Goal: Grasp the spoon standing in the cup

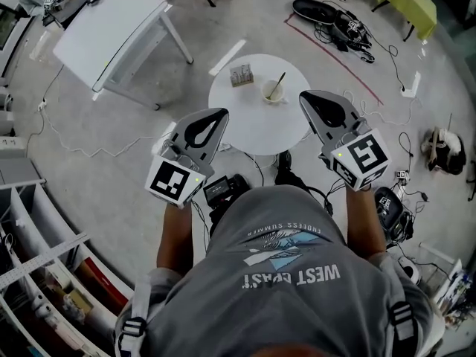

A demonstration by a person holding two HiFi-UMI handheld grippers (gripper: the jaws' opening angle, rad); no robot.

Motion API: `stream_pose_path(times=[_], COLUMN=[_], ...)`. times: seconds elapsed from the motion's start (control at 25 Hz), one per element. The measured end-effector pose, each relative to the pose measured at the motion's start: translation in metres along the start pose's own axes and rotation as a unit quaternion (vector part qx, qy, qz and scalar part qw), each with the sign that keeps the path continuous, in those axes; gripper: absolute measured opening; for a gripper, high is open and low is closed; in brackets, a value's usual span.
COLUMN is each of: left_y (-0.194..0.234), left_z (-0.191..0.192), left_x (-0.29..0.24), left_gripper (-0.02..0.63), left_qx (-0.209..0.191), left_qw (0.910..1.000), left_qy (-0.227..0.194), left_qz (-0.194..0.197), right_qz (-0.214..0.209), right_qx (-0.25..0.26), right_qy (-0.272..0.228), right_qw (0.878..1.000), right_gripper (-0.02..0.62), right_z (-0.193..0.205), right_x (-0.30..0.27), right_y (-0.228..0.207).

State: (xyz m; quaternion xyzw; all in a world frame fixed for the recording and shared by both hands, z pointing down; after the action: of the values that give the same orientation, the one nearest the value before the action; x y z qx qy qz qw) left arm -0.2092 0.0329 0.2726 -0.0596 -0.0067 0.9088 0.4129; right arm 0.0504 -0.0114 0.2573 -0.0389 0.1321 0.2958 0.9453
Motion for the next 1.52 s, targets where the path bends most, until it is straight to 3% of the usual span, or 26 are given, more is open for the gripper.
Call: stream_pose_path(times=[0.68,1.0,1.52], left_y=[-0.009,-0.022,0.008], left_z=[0.001,0.004,0.029], left_x=[-0.070,-0.085,-0.084], left_gripper=[0.003,0.003,0.003], left_qx=[-0.005,0.008,0.030], left_qw=[0.9934,0.9879,0.9896], left_qy=[0.054,0.062,0.087], left_qz=[-0.101,-0.142,-0.110], right_qz=[-0.100,-0.140,-0.107], right_qx=[-0.017,-0.021,-0.071], right_qy=[0.000,0.022,0.056], right_qw=[0.995,0.990,0.990], right_gripper=[0.003,0.003,0.003], right_z=[0.027,0.047,0.079], right_x=[-0.041,-0.057,-0.091], right_y=[-0.111,-0.136,-0.142])
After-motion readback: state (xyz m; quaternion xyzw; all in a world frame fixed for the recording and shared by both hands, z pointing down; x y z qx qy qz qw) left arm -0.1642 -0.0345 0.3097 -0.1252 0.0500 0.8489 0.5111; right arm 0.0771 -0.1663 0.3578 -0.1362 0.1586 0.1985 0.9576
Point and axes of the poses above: the fingertips, and each gripper's own axes: x backward along the fingers, y to its left, z out of its underside, the point moved 9 cm from there along x, backward along the fingers, and after that the axes turned 4 degrees about -z, right-handed, at the moved point
